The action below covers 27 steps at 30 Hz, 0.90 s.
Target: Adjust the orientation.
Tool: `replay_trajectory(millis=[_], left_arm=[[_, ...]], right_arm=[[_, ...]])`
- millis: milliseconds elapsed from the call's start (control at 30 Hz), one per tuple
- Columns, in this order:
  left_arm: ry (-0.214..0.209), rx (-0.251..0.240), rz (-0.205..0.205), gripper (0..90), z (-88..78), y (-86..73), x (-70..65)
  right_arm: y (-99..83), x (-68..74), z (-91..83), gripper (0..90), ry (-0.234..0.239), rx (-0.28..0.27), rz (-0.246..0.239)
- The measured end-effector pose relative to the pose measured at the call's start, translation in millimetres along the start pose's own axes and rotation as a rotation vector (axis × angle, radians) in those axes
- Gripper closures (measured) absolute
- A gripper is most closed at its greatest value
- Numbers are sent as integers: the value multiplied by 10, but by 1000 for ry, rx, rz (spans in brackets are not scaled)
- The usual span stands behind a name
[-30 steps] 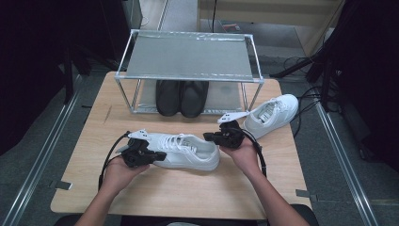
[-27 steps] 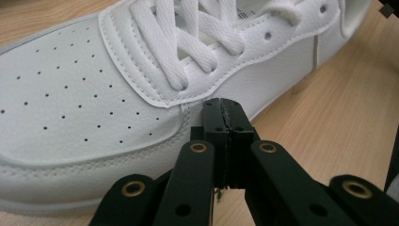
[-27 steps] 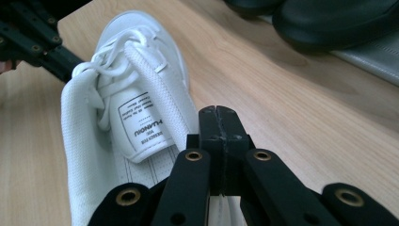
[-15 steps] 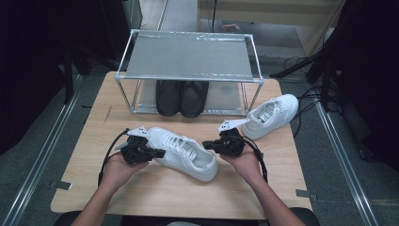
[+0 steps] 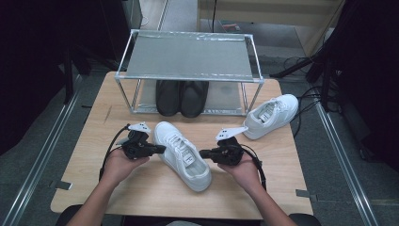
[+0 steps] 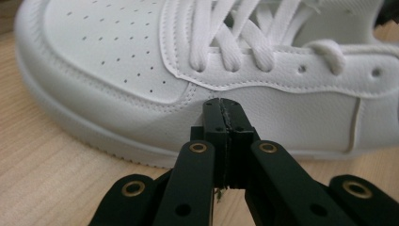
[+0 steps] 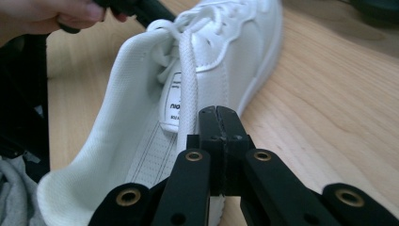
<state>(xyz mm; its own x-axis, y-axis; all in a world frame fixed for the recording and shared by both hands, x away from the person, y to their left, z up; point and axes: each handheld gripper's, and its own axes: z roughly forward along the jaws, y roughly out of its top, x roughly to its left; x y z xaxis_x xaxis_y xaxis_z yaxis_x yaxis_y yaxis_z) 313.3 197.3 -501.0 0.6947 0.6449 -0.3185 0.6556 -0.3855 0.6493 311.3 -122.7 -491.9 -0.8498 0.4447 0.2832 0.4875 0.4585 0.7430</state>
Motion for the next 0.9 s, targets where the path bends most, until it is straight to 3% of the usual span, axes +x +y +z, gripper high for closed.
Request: replay_trajectory(millis=[167,267,533,733,900], left_arm=[[18,-10,-8,900,22,39,35],[8,-20,-36,900,31,48,73],[52,-24,-26,900,50,117,124],[56,-27,-32,900,49,147,177],[29,-26,-45,900,16,143,203]], right_arm=[[-2,127,70,900,16,2,-14],[4,163,93,900,19,4,-26],[23,248,193,900,32,-4,-30],[62,326,266,900,49,9,-57],[74,328,273,900,67,18,-74]])
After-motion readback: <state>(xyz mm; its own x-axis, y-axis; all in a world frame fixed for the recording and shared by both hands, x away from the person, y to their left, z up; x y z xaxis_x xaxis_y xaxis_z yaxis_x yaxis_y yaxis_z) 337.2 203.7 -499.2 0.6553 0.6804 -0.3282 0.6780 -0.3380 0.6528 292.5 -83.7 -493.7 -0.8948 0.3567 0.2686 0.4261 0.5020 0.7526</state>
